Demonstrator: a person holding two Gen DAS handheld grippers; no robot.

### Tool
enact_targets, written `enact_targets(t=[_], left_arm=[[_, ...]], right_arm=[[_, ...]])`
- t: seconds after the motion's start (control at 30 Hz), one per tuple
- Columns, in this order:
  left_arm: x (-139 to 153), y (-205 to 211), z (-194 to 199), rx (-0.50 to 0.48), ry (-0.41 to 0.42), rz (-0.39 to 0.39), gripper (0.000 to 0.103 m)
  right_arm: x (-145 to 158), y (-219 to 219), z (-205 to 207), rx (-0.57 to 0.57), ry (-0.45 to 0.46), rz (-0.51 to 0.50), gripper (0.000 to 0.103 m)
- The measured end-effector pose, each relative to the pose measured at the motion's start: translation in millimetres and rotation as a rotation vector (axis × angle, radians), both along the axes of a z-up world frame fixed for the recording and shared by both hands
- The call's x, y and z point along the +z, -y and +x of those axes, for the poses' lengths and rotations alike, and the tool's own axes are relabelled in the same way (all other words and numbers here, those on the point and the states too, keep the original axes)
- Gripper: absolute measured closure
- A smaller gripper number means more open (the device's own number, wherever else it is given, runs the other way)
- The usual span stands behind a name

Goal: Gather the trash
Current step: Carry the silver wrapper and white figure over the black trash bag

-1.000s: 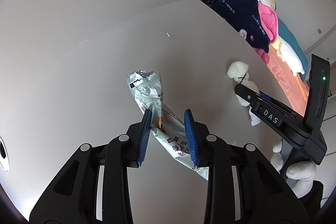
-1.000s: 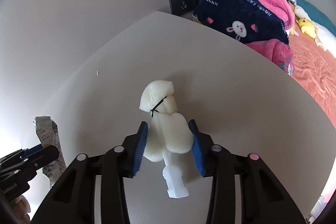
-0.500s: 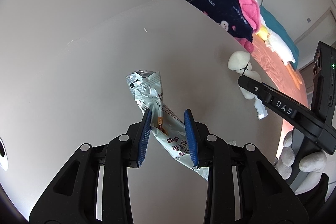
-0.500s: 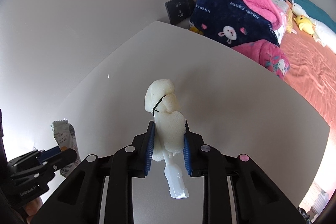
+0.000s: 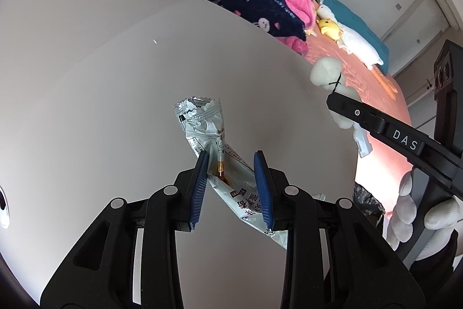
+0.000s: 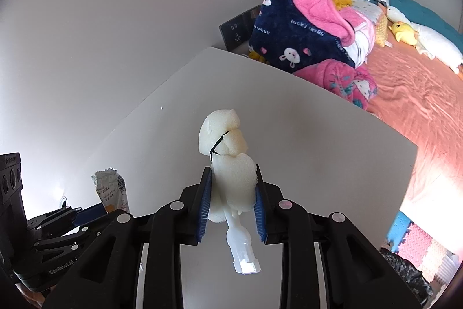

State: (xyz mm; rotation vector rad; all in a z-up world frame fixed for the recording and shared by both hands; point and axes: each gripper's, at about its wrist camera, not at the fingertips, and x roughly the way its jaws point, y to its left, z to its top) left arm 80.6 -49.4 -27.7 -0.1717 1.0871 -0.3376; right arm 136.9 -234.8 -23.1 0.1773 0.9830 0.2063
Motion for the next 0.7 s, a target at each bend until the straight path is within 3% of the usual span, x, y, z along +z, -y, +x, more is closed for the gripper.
enact_targets(t=[0.7], left_arm=[[32, 96, -58, -0.215, 0.059, 0.003, 0.07]], right_arm=[[44, 73, -107, -0.094, 0.061, 0.005, 0.074]])
